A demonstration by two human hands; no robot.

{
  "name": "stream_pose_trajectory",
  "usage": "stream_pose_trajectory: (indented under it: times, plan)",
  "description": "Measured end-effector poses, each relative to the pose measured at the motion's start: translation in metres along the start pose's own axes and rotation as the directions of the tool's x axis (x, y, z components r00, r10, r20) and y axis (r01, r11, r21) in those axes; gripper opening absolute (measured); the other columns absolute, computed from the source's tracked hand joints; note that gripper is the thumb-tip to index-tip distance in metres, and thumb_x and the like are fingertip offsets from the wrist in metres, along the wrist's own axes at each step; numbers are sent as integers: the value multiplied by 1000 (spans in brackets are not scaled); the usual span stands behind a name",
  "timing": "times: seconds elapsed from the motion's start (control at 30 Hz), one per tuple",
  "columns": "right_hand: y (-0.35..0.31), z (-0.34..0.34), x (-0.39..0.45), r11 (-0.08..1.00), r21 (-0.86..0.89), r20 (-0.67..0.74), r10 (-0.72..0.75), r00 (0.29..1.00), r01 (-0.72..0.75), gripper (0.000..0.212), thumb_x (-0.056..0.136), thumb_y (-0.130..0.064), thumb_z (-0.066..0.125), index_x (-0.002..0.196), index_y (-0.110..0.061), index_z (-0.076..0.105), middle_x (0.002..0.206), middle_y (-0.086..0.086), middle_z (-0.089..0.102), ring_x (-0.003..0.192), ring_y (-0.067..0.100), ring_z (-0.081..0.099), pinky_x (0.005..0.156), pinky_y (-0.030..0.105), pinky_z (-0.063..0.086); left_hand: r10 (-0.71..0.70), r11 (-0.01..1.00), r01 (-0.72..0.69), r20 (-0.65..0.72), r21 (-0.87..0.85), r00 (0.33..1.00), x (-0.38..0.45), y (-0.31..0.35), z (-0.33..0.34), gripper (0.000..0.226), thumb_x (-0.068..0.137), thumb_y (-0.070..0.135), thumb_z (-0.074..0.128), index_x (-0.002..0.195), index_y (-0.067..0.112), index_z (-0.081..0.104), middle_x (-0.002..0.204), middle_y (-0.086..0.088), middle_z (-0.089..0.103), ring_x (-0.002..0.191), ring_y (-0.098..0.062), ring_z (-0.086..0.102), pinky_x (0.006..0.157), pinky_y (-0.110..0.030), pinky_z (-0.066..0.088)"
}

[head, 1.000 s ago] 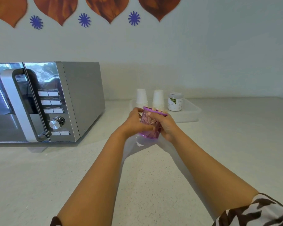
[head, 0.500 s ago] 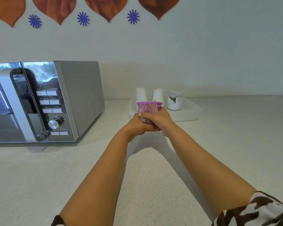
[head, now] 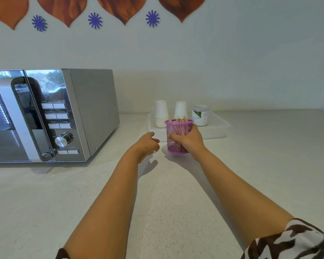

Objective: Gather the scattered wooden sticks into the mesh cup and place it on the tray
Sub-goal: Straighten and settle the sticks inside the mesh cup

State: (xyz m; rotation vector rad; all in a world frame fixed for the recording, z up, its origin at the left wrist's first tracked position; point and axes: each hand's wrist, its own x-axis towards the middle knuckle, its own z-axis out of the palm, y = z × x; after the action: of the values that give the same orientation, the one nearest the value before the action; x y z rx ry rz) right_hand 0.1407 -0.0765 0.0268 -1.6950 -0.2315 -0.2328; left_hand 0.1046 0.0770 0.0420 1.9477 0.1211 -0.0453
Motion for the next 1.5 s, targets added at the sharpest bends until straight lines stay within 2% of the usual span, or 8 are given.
stream_pose_trajectory:
  times: [0.53,0.7,0.97,1.17,1.23,1.33,1.4,1.5]
  plan:
    - [2,-6,2,1000,-19,52,-13,999,14,88,57,-23,88,130,-23,40,108,-9,55,100,15,56,71,21,49,-10,990,-16,-183,-140,983,4,-6,-19,50,89,2,53,136,14,43,134,-13,51,113,-25,54,94,-37,46]
    - [3,-8,2,999,-32,36,-19,999,20,93,53,-25,89,132,-22,39,120,-2,57,108,20,57,88,37,54,5,988,-34,-189,-152,982,2,-5,-19,41,93,15,53,133,14,45,133,-11,52,111,-25,54,93,-38,46]
    - [-2,-1,-4,995,36,196,-100,975,95,88,56,-16,90,132,-17,46,123,5,61,112,23,59,92,38,54,-115,897,178,176,-404,978,-7,5,-7,77,83,67,42,140,16,32,134,-21,47,113,-40,55,78,-47,54]
    - [-8,1,-5,991,71,336,-131,933,114,71,63,-10,85,125,-16,53,114,5,66,106,21,63,85,34,58,-152,761,312,311,-569,938,-7,6,-7,70,71,62,64,109,5,51,116,-23,57,97,-42,64,79,-52,56]
    - [-10,-2,-5,993,70,394,-116,912,96,63,71,-17,80,127,-16,52,116,4,65,109,22,62,87,33,56,-162,722,330,315,-608,935,-7,7,-8,64,69,55,68,104,4,51,113,-23,57,96,-43,64,79,-54,56]
    - [-18,-11,-5,1000,0,343,-29,939,31,77,82,-60,46,142,-14,34,142,8,48,129,24,47,106,43,41,-180,702,352,324,-619,929,-8,7,-8,64,67,51,69,103,3,48,113,-24,56,98,-45,62,80,-56,54]
    - [-25,-17,-3,998,-7,254,-52,966,55,68,93,-60,19,147,-19,26,152,6,35,138,22,34,112,43,28,-181,698,361,336,-618,924,-9,7,-8,64,67,52,68,102,3,48,115,-24,57,99,-45,62,79,-56,55]
    - [-32,-21,-3,990,-34,238,-124,963,136,60,97,-52,13,147,-23,30,154,2,33,138,13,29,111,34,18,-171,701,361,346,-615,922,-9,10,-8,66,69,54,66,106,3,47,118,-23,57,99,-45,62,74,-54,57]
